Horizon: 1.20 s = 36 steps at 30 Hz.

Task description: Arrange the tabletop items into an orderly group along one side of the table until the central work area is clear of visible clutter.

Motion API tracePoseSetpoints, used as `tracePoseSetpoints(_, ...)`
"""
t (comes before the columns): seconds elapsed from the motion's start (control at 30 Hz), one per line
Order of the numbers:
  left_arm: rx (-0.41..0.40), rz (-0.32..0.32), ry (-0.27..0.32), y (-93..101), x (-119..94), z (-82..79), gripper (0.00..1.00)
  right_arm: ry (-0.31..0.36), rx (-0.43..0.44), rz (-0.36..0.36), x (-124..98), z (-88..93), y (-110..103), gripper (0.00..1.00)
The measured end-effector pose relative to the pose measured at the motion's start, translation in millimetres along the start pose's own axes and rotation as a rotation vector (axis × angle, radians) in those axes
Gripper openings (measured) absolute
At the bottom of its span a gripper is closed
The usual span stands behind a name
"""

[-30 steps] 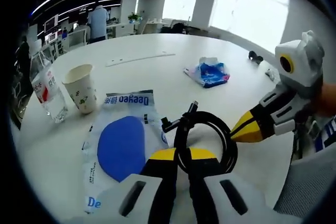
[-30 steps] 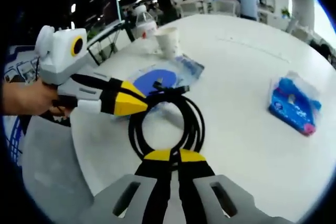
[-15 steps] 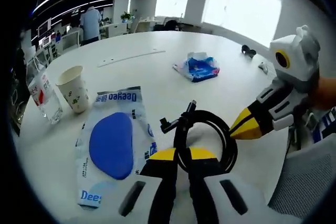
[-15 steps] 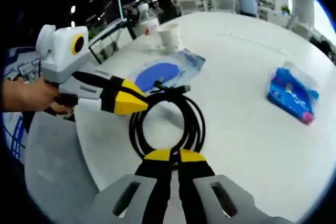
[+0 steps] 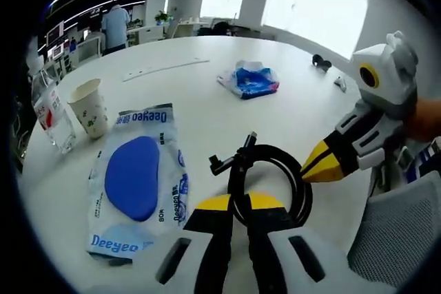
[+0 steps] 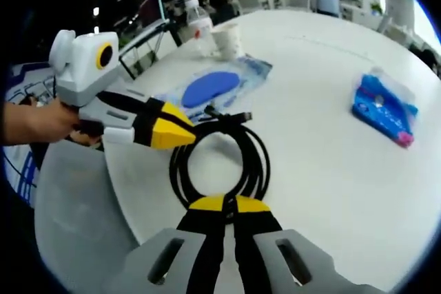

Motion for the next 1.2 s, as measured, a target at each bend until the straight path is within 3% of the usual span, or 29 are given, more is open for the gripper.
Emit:
tracePoseSetpoints(0.73, -0.058, 0.011, -0.038, 12.8, -5, 22.5, 0.05, -0.036, 0.016, -0.013, -8, 19.5, -8, 0.00)
tracePoseSetpoints(1.2, -0.135, 0.011, -0.042, 9.6, 0, 24.2, 0.09, -0.025, -0.037, 0.002, -9, 19.6, -4, 0.02)
Point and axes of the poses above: the point that each gripper's makers call its tool centre point, and the gripper's own axes: x roughly forward along the fingers, y roughly to its right, z roughly out of its underside, the point moved 8 cm from there along -x, roughly backward along the fingers, and after that the axes turned 13 degrees about y, right-handed, at the moved point
